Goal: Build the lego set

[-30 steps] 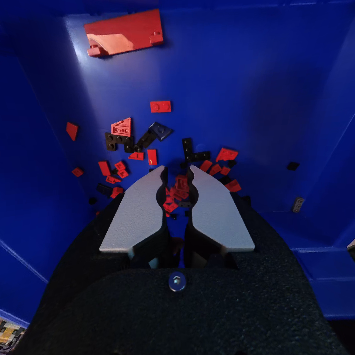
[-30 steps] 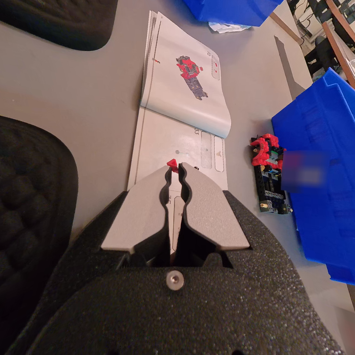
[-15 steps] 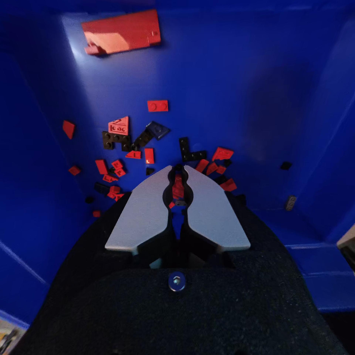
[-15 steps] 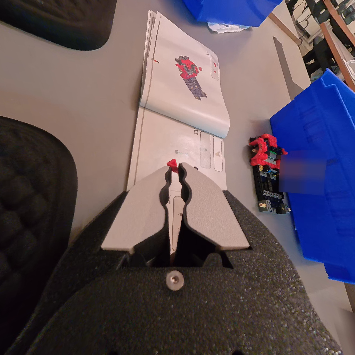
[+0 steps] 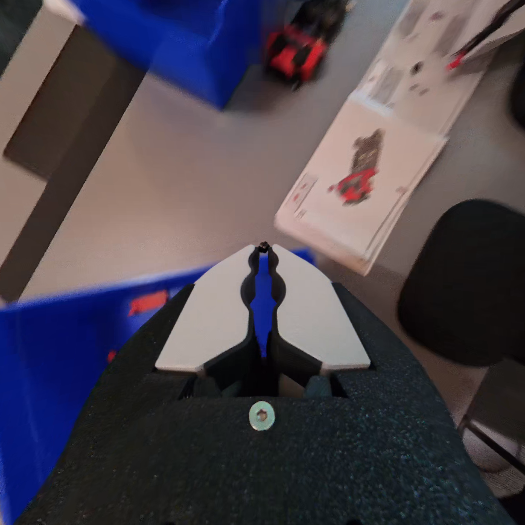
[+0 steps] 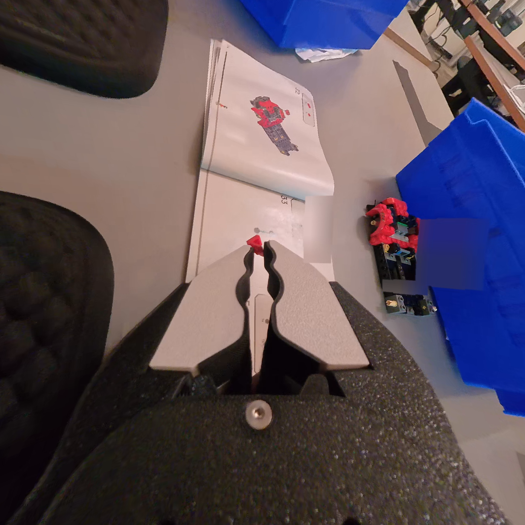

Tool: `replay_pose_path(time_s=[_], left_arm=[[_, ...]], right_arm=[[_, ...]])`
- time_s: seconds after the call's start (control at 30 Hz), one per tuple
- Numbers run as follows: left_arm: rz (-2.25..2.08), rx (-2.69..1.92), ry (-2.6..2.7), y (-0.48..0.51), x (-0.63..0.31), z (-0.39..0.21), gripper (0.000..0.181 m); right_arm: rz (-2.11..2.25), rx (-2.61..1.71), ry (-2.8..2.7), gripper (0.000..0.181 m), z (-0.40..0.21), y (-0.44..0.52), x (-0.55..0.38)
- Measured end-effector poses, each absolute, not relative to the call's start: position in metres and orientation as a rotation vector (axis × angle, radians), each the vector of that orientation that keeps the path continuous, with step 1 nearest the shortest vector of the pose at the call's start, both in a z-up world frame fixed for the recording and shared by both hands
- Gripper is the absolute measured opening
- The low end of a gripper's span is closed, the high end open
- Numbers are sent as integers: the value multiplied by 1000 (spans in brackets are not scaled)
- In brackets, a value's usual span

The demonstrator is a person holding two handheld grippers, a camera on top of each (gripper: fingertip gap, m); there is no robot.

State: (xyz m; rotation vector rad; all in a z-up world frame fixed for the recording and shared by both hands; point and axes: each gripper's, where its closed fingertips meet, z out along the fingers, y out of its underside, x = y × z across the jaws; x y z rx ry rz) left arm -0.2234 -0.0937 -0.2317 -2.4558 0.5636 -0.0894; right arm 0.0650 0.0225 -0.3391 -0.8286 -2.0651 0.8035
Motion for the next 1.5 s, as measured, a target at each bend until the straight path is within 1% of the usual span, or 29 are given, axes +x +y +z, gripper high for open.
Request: replay_pose_path(time_s=[0.1, 0.23, 0.33, 0.43, 0.57, 0.83, 1.03, 1.13, 1.3, 1.5], left_arm=[[-126, -2386, 714, -66, -140, -237, 5], [-224, -2400, 940, -37, -47, -287, 5], [-244, -2440, 1076, -14, -8, -331, 6], [-336, -2484, 1131, 1, 20, -360, 6], [-375, -2473, 1124, 13, 30, -361, 6], [-401, -2468, 1184, 6, 33, -363, 31], [-427, -2442, 1159, 0, 31, -357, 37], [-455, -2436, 1179, -6, 38, -359, 47], [-558, -2378, 1195, -8, 60, -359, 51], [-576, -2340, 1176, -3, 64, -355, 51]], right_arm=[[837, -867, -2033, 7, -335, 25, 64], [888, -942, -2012, 6, -335, 29, 63], [899, -962, -2032, 6, -339, 28, 64], [880, -974, -2072, 6, -346, 26, 65], [873, -983, -2093, 6, -350, 25, 65], [866, -994, -2111, 6, -353, 23, 64], [888, -1008, -2096, 7, -352, 23, 63], [921, -1009, -2086, 7, -350, 20, 61], [989, -1023, -2003, 6, -339, 19, 53], [903, -1015, -2076, 6, -352, 18, 54]])
